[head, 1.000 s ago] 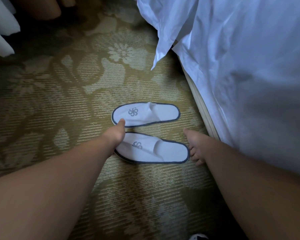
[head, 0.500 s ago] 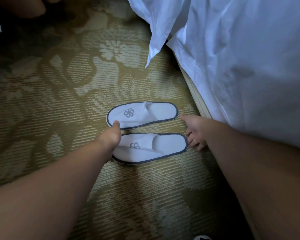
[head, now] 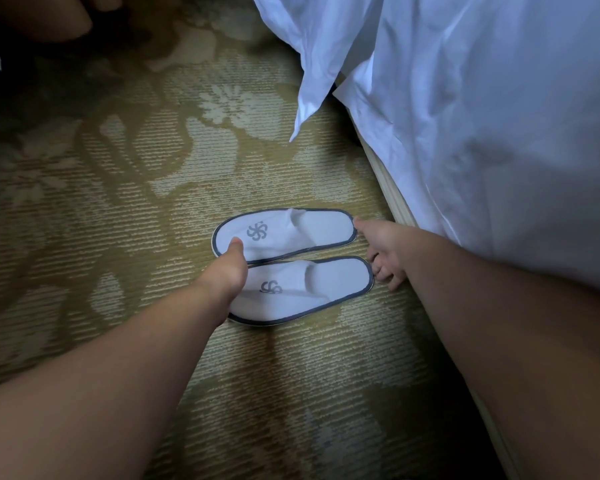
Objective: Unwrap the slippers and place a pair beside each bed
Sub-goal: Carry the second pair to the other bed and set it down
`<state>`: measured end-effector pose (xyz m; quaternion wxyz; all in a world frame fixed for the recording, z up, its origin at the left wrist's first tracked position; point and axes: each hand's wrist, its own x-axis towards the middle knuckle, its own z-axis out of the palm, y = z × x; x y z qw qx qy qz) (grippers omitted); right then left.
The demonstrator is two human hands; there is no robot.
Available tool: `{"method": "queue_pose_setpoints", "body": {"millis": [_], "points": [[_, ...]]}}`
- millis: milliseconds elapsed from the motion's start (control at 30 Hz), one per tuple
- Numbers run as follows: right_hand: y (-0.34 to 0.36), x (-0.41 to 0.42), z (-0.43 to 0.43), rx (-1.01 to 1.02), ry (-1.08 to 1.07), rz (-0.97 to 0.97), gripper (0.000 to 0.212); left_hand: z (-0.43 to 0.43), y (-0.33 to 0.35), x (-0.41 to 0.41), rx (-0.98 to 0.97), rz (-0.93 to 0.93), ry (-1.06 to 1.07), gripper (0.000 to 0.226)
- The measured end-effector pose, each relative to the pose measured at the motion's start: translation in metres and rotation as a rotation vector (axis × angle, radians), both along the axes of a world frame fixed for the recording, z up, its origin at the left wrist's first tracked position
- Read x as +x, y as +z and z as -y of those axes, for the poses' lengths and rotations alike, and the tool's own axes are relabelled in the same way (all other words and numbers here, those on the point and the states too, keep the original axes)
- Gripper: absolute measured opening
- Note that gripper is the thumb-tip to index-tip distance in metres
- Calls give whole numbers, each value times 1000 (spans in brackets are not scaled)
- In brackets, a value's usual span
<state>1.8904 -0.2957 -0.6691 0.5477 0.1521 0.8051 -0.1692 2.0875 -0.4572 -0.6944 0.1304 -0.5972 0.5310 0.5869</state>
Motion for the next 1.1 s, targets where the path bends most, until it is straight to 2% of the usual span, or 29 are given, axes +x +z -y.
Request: {"method": "queue_pose_setpoints", "body": {"millis": [367,1100], "points": [[5,-2,8,-46,-50,-57,96,-1,4,0,-10,16,-11,81],[0,-6,12,-65,-14,-77,102,0,3,-1,47,37,37,83]]}}
